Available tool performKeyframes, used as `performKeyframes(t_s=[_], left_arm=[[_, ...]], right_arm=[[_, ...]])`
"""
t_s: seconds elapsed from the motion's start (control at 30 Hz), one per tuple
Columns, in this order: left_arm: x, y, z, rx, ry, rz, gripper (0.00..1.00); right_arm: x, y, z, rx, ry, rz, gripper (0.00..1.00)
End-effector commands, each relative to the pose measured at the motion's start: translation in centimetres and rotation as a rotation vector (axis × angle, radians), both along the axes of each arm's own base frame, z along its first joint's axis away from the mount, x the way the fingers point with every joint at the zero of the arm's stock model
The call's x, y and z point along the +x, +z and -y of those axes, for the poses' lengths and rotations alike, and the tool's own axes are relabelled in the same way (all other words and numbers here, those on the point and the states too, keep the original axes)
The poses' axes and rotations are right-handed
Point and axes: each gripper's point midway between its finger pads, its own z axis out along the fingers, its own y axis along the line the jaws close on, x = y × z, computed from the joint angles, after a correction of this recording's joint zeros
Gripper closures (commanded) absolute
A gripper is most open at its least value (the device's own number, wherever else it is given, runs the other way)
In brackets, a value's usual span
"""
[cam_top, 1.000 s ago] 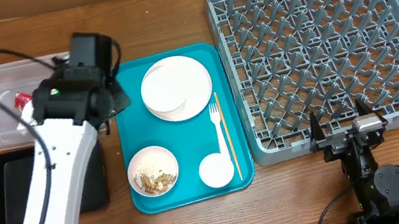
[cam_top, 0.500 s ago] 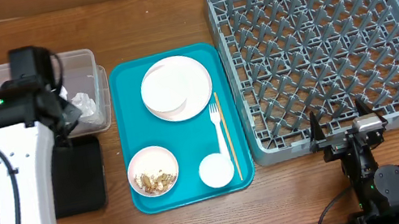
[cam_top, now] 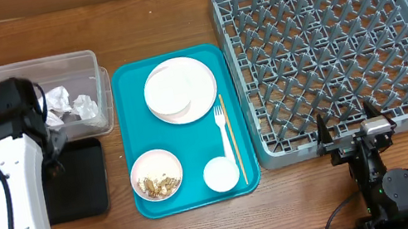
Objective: Sort waste into correct bins and load items into the dishwasher
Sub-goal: 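Lift the carrot and carry it left over the black tray, then lower the carrot onto the black tray and open the left gripper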
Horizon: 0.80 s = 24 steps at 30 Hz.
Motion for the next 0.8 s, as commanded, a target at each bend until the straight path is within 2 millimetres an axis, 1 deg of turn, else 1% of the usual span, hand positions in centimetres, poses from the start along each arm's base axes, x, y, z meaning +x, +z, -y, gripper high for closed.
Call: performKeyframes(t_s=[0.0, 0.13, 0.43, 0.6, 0.67, 0.77], left_arm=[[-1.6, -1.2, -0.8, 0.023, 0.09, -0.01, 0.91], [-2.8, -3.0, -1.6, 0.018, 0.132, -0.031, 0.91], [-5.3, -6.5, -3.6, 0.012, 0.239, -0.044, 0.91], [-6.7, -8.9, -4.3, 0.01, 0.289, -0.033, 0.86], [-7.0, -9.8, -4.3, -0.002, 0.304, -0.023, 0.84], [-6.7, -10.4, -4.2, -0.038, 0.281, -0.002, 0.86]], right_arm=[[0.0, -0.2, 0.1, 0.0, -0.002, 0.005, 0.0], [0.0, -0.2, 0.1, 0.0, -0.002, 0.005, 0.0], [0.0, -0.2, 0.1, 0.0, -0.002, 0.005, 0.0], [0.0, -0.2, 0.1, 0.0, -0.002, 0.005, 0.0], [0.0, -0.2, 0.1, 0.0, -0.002, 0.005, 0.0], [0.0, -0.2, 0.1, 0.0, -0.002, 0.005, 0.0]])
